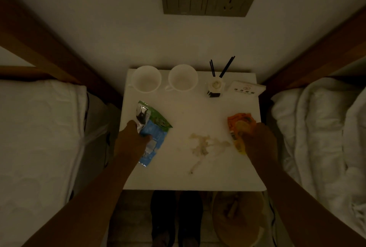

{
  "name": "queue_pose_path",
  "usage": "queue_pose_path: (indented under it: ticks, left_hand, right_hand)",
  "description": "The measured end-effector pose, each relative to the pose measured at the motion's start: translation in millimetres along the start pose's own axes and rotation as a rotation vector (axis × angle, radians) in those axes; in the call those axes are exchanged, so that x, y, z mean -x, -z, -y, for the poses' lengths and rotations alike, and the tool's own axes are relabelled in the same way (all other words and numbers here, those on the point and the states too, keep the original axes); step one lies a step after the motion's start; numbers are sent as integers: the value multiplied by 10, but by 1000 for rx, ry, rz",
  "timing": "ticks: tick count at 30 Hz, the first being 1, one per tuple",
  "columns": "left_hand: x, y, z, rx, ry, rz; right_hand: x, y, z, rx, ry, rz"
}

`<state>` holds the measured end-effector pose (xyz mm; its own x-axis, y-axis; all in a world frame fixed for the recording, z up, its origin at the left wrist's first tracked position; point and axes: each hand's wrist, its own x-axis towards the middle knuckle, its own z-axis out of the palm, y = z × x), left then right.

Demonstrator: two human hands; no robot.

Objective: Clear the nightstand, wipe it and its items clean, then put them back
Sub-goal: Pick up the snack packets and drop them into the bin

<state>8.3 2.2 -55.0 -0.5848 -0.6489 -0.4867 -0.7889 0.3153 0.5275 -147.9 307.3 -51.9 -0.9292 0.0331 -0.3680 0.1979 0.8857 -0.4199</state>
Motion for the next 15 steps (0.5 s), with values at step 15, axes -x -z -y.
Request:
queue_pose_path:
  ticks: [15]
  left_hand:
    - [451,152,-349,-21,-118,-18]
  right_hand:
    - [356,341,162,-18,100,28]
